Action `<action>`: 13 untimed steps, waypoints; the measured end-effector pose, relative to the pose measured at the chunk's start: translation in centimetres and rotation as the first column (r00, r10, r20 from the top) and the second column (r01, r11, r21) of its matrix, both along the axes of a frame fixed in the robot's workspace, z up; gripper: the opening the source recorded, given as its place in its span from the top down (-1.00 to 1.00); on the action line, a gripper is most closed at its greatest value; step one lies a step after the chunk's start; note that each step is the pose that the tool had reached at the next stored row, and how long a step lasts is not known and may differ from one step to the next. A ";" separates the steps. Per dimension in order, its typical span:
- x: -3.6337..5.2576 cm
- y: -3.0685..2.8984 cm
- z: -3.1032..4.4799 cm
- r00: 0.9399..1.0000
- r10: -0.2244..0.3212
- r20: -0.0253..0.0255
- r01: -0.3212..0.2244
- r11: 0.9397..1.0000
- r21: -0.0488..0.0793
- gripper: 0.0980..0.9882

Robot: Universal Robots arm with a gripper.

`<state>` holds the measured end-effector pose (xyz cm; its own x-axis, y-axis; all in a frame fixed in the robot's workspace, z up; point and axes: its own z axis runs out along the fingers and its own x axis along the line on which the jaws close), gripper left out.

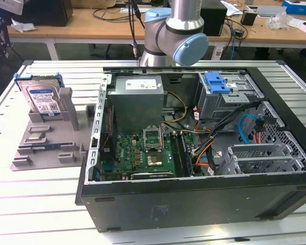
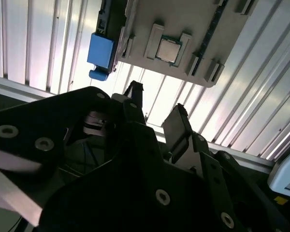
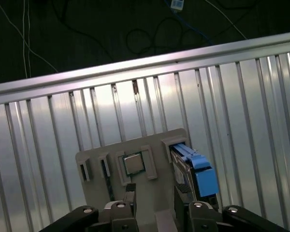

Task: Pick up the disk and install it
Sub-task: 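Pick up the disk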

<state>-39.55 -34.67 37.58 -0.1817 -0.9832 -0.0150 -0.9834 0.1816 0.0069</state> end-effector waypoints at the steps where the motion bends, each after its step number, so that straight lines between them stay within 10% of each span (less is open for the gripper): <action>1: 0.00 0.00 0.00 1.000 -0.001 0.000 0.001 1.000 0.000 0.14; 13: 0.71 0.87 -0.01 1.000 -0.005 0.000 0.005 1.000 0.000 0.14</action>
<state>-38.84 -33.80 37.57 -0.1863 -0.9824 -0.0149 -0.9825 0.1862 0.0068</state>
